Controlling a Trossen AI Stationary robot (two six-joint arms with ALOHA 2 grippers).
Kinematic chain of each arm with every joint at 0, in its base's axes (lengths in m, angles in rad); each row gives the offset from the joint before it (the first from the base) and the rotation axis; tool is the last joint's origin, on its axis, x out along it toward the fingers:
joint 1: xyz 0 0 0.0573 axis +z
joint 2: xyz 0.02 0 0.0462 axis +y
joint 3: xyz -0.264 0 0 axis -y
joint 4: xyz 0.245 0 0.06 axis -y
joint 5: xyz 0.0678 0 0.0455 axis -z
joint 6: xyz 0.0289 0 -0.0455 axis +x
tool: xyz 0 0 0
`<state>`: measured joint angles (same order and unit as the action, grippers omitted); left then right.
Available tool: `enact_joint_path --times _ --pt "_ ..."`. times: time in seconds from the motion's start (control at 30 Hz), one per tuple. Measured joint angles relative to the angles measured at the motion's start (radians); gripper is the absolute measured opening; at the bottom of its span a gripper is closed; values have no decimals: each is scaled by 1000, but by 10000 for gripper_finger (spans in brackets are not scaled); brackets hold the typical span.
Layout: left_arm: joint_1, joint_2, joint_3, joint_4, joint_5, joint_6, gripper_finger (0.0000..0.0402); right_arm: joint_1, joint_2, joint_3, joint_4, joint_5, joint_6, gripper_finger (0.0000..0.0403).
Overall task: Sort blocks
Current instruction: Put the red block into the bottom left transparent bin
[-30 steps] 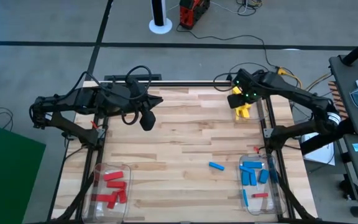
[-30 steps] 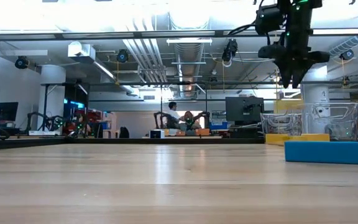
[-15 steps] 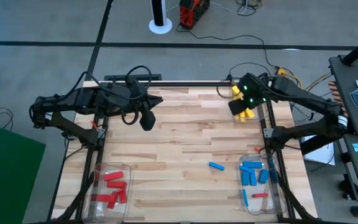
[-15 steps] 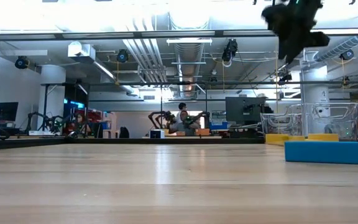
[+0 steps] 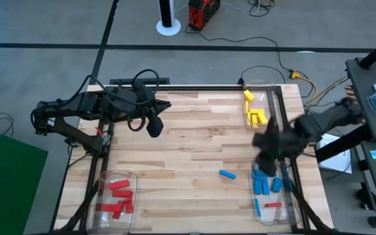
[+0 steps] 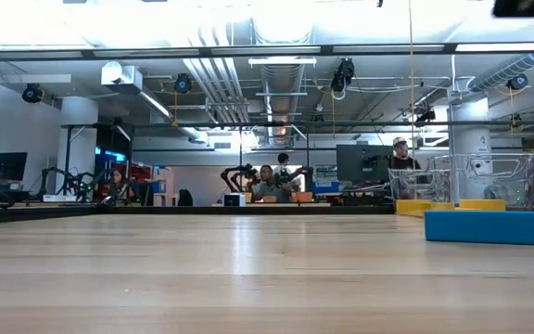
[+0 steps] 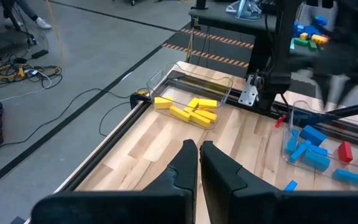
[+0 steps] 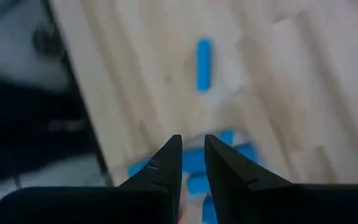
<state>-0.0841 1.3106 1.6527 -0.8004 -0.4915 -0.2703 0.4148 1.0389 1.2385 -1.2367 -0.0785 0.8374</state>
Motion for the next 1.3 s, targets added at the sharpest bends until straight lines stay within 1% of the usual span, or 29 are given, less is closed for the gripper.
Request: enact_joint_path --times 0.13,0.23,0.37,0.47,0.63,0.77,0.87,1.03,1.23,1.3 --pt "0 0 0 0 0 0 0 229 71 17 17 0 58 59" --pt "0 0 0 0 0 0 0 376 148 39 16 1 117 59" --pt "0 0 0 0 0 0 0 512 254 62 16 0 207 60" --pt "0 0 0 0 0 0 0 587 327 76 20 0 261 74" --pt "0 0 0 0 0 0 0 656 414 80 30 0 300 121" --pt "0 0 0 0 0 0 0 683 460 75 47 0 241 162" --pt "0 0 0 0 0 0 0 686 487 63 64 0 204 183" --pt "0 0 0 -1 1 0 0 685 513 24 140 27 182 195" --pt "0 0 0 0 1 0 0 685 507 -91 220 27 198 196" --pt "0 0 0 0 1 0 0 685 493 -140 271 26 219 196"
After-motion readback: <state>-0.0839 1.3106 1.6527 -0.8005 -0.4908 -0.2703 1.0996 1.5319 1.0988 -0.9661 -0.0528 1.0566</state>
